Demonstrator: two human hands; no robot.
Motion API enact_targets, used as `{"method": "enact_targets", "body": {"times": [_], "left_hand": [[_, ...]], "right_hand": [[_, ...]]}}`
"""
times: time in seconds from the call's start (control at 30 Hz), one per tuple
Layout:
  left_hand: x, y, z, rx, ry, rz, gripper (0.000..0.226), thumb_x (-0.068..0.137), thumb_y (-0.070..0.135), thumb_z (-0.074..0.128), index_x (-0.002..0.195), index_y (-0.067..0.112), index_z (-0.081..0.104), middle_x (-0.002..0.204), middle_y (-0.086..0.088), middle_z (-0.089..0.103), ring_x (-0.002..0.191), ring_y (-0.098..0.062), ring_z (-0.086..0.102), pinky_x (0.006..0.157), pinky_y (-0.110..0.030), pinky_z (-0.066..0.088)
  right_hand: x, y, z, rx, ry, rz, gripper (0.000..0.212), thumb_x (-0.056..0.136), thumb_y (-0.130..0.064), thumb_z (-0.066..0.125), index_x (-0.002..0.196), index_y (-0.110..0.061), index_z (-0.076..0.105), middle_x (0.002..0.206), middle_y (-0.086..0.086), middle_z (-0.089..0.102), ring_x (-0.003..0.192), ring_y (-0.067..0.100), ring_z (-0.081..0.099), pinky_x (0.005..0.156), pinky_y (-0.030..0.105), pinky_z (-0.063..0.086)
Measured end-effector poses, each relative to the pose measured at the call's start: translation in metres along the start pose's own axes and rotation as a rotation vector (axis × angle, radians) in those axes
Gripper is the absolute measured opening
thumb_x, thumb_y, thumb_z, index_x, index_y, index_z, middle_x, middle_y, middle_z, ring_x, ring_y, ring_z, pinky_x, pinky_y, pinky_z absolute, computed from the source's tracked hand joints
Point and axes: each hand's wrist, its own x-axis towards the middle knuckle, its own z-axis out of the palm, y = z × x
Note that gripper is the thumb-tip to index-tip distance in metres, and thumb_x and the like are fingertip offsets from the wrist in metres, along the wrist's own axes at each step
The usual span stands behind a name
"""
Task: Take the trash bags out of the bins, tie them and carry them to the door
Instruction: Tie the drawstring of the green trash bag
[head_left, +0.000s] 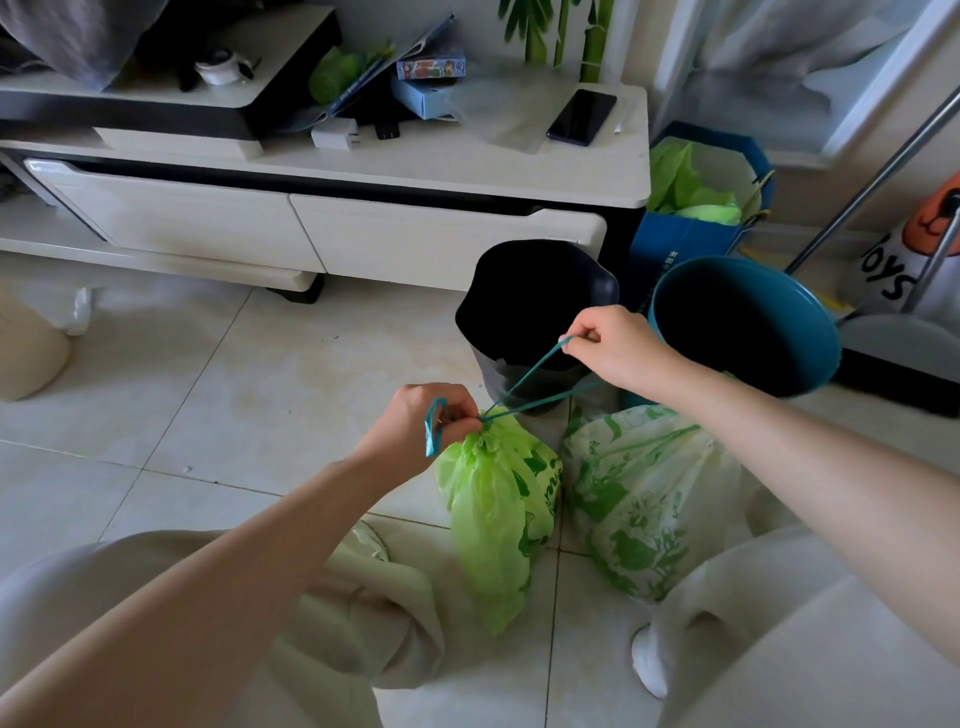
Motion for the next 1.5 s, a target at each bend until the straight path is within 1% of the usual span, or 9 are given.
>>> {"method": "enact_targets", "body": {"times": [0.13,0.43,0.53,0.83,1.03,1.13,1.27,1.37,1.5], "left_hand": [[0.002,-0.004,0.002,-0.146,-0.023,-0.294,0.01,0.083,0.005,0.069,0.081,0.013,0.074,0.073,-0.003,0.071,0.072,-0.019,0.065,0.074,-0.039,0.056],[-0.006,0.005,-0.051,-0.488,-0.076,-0.838,0.012,0.085,0.002,0.066,0.096,-0.001,0.071,0.085,-0.015,0.07,0.071,-0.023,0.067,0.065,-0.025,0.059],[-0.008,0.009,-0.066,-0.555,0.011,-0.869,0.015,0.087,0.005,0.065,0.099,-0.004,0.069,0.089,-0.016,0.07,0.074,-0.025,0.068,0.07,-0.028,0.058],[-0.002,0.023,-0.082,-0.721,0.335,-0.827,0.01,0.089,0.006,0.063,0.092,-0.003,0.066,0.078,-0.015,0.069,0.069,-0.025,0.069,0.067,-0.03,0.061],[0.003,0.03,-0.095,-1.083,0.412,-0.77,0.028,0.089,0.019,0.063,0.064,0.011,0.055,0.06,-0.004,0.059,0.07,-0.021,0.067,0.064,-0.027,0.06],[0.007,0.044,-0.093,-1.241,0.302,-0.762,0.043,0.089,0.028,0.059,0.049,0.016,0.049,0.042,0.005,0.039,0.05,-0.012,0.054,0.051,-0.019,0.049],[0.013,0.076,-0.083,-1.255,-0.118,-0.704,0.039,0.086,0.035,0.057,0.052,0.02,0.043,0.04,0.01,0.023,0.038,-0.006,0.025,0.04,-0.017,0.024],[0.02,0.1,-0.063,-1.194,-0.334,-0.692,0.031,0.082,0.034,0.057,0.058,0.015,0.056,0.041,0.009,0.027,0.037,-0.003,0.027,0.036,-0.013,0.021],[0.037,0.115,-0.029,-1.122,-0.304,-0.727,0.034,0.089,0.031,0.055,0.081,0.004,0.074,0.051,0.004,0.043,0.043,-0.005,0.042,0.037,-0.012,0.03]], "right_hand": [[-0.008,0.003,0.004,-0.148,-0.171,-0.062,0.018,0.092,-0.024,0.055,0.085,-0.016,0.069,0.057,-0.005,0.054,0.047,0.008,0.043,0.046,0.019,0.031],[-0.005,0.014,-0.008,-0.101,-0.2,0.066,0.022,0.092,-0.021,0.052,0.082,-0.022,0.07,0.063,-0.007,0.058,0.058,0.009,0.05,0.056,0.024,0.037],[-0.007,0.014,-0.012,0.012,-0.199,0.116,0.023,0.093,-0.017,0.05,0.084,-0.014,0.071,0.069,0.001,0.063,0.065,0.015,0.058,0.061,0.029,0.051],[-0.018,0.008,-0.023,0.276,-0.158,0.205,0.018,0.091,-0.012,0.055,0.089,-0.006,0.071,0.068,0.003,0.062,0.065,0.017,0.055,0.059,0.026,0.048],[-0.025,-0.003,-0.032,0.574,-0.164,0.317,0.015,0.091,-0.006,0.055,0.088,0.002,0.067,0.063,0.008,0.055,0.056,0.016,0.05,0.057,0.027,0.043],[-0.028,-0.012,-0.04,0.692,-0.198,0.349,0.014,0.091,-0.008,0.055,0.087,-0.002,0.067,0.065,0.007,0.057,0.059,0.018,0.053,0.059,0.028,0.047],[-0.037,-0.034,-0.05,0.859,-0.219,0.235,0.015,0.092,-0.009,0.054,0.083,-0.006,0.065,0.066,0.005,0.058,0.061,0.017,0.056,0.065,0.029,0.049],[-0.049,-0.05,-0.059,0.889,-0.23,0.067,0.013,0.092,-0.008,0.054,0.087,-0.006,0.066,0.068,0.005,0.059,0.063,0.014,0.057,0.067,0.026,0.052],[-0.059,-0.063,-0.061,0.607,-0.065,-0.088,0.009,0.09,-0.008,0.059,0.092,-0.004,0.067,0.072,0.003,0.063,0.065,0.013,0.06,0.065,0.024,0.051]]}}
